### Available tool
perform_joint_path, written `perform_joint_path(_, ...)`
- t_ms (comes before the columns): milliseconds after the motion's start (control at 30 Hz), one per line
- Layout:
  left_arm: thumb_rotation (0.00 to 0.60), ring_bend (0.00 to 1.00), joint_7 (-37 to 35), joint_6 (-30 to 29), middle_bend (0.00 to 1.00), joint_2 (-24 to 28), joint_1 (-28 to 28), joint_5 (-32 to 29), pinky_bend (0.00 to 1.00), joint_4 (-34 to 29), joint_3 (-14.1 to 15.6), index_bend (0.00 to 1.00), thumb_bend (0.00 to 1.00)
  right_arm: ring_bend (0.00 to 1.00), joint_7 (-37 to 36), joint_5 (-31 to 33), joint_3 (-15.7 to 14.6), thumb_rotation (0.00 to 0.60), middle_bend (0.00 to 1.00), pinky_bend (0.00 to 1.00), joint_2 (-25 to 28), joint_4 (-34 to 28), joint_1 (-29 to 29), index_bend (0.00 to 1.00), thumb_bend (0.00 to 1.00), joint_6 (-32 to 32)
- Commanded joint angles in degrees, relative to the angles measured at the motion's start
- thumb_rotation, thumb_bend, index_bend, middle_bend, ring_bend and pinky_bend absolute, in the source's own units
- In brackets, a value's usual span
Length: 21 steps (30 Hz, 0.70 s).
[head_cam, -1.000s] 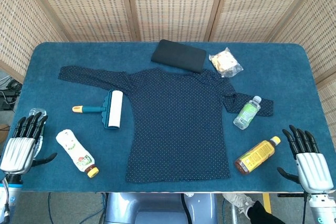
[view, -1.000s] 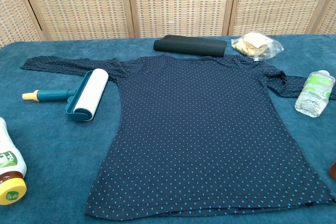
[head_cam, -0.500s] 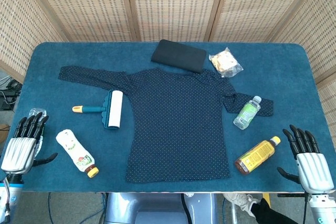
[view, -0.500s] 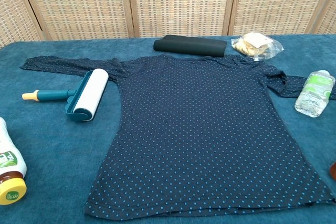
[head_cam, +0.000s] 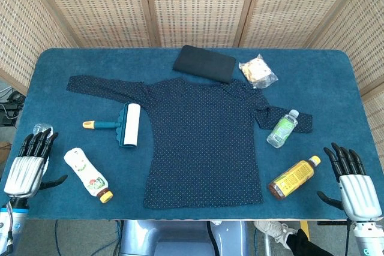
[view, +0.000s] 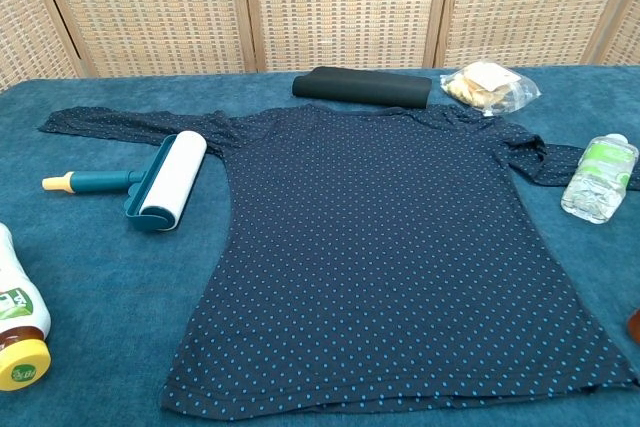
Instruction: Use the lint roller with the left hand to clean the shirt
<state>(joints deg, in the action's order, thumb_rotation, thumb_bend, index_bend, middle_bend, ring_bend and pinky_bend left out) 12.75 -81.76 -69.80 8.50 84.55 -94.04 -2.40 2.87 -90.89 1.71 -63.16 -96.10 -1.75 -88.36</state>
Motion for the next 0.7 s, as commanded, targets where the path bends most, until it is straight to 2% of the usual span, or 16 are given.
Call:
perform_joint_path(33, 0.600, 0.00, 0.87, 1.14, 0.00, 0.48, 1.04, -0.82, 0.00, -0.04, -0.89, 0.00, 0.13, 0.00, 0.00, 0.03, 0.02, 0.600, 0.00, 0.00, 0.05, -0.05, 0.01, 0.00, 0.09, 0.00)
perform_joint_path(167, 0.600, 0.00, 1.91, 3.02, 0.00, 1.26, 2.75, -2.13, 0.02, -0.25, -2.37, 0.00, 0.13, 0.00, 0.10, 0.08, -0.04, 0.600, 0.00, 0.00, -0.02, -0.08, -0.05, 0.00, 0.09, 0.21)
perform_joint_path(267, 0.600, 0.02, 1.94, 5.64, 0.01, 2.19, 4.84, -4.00, 0.14, -0.74, -4.13, 0.00, 0.13, 0.00, 0.30, -0.01, -0.13, 0.600, 0.00, 0.00, -0.19, 0.05, -0.12, 0.00, 0.09, 0.41)
perform_joint_path(333, 0.600, 0.13, 2.13, 7.48, 0.10, 2.54, 6.35, -5.40, 0.27, -0.50, -5.35, 0.00, 0.13, 0.00, 0.45, -0.03, -0.18, 0.600, 0.00, 0.00, -0.38, 0.22, -0.18, 0.00, 0.09, 0.53)
perform_joint_path(367, 0.600, 0.18, 2.52, 8.80, 0.15, 2.62, 7.56, -6.09, 0.30, -0.03, -6.15, 0.00, 0.13, 0.00, 0.55, 0.01, -0.21, 0.600, 0.00, 0.00, -0.48, 0.31, -0.20, 0.00, 0.09, 0.64)
perform_joint_path(433, 0.600, 0.30, 3.12, 13.94, 0.30, 2.10, 11.47, -8.32, 0.38, 2.27, -8.05, 0.00, 0.14, 0.00, 0.81, 0.42, -0.17, 0.600, 0.00, 0.00, -0.83, 0.72, -0.32, 0.00, 0.09, 1.07)
perform_joint_path(567, 0.600, 0.42, 2.74, 21.21, 0.48, 1.47, 16.18, -12.35, 0.47, 4.97, -9.75, 0.04, 0.17, 0.00, 0.95, 0.82, -0.02, 0.600, 0.00, 0.00, -1.38, 1.41, -0.46, 0.00, 0.09, 1.34)
perform_joint_path(700, 0.600, 0.51, 2.17, 25.33, 0.62, 0.81, 18.87, -14.77, 0.53, 6.96, -10.37, 0.17, 0.23, 0.00, 1.07, 1.09, 0.03, 0.600, 0.00, 0.00, -1.68, 1.87, -0.55, 0.00, 0.09, 1.61)
